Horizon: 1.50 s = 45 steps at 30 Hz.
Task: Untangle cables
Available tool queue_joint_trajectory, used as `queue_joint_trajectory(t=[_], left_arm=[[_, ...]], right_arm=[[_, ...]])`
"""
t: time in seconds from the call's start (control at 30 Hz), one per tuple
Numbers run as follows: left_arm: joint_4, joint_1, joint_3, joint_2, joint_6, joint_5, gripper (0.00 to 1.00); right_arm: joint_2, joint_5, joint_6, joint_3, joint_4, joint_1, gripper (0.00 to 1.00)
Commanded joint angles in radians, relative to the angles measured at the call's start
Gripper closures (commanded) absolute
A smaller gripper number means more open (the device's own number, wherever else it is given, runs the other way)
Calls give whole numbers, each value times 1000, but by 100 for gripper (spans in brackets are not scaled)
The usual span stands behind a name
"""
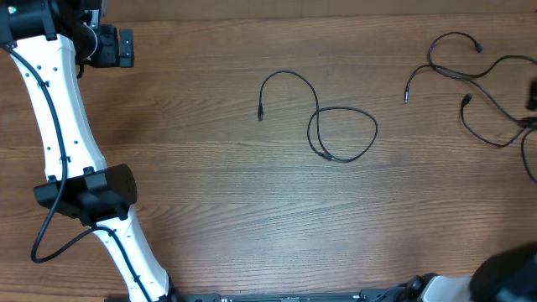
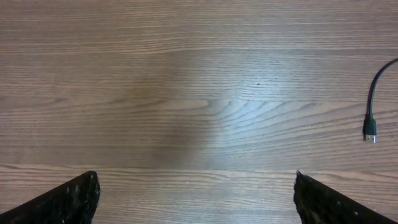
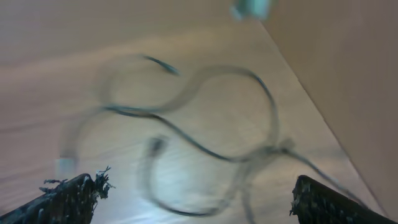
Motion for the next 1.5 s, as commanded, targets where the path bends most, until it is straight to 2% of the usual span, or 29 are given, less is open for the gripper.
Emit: queue_joint_trajectory(t=[0.0,0.17,0.23,0.43,0.6,0.7,0.97,1.07,1.2,1.4,1.47], left_arm=[[0,-6,4,15,-7,8,0],[0,-7,4,15,-7,8,1],[0,-7,4,15,-6,8,0],[0,-6,4,15,-7,8,0],[0,-6,4,15,-7,8,1],[0,-6,4,15,-7,8,0],[0,-6,4,15,-6,8,1],[0,-6,4,15,-7,8,1],[0,-6,4,15,-7,8,0],[0,-7,4,15,-7,8,1],[0,-7,4,15,-7,8,1]], right_arm=[[-56,-19,-11,8,-63,114,0],[-53,-19,5,7,-151,302,0],[-29,-7,66,6,-158,368,0],[78,18,130,6,-192,513,0],[171,13,129,6,-269,605,0],[212,-78,129,6,-314,645,0],[246,-131,118,2,-374,700,0],[246,-117,-72,-34,-414,712,0],[246,-3,-309,-109,-376,713,0],[249,71,-573,-205,-262,712,0],[250,71,-611,-220,-215,712,0]])
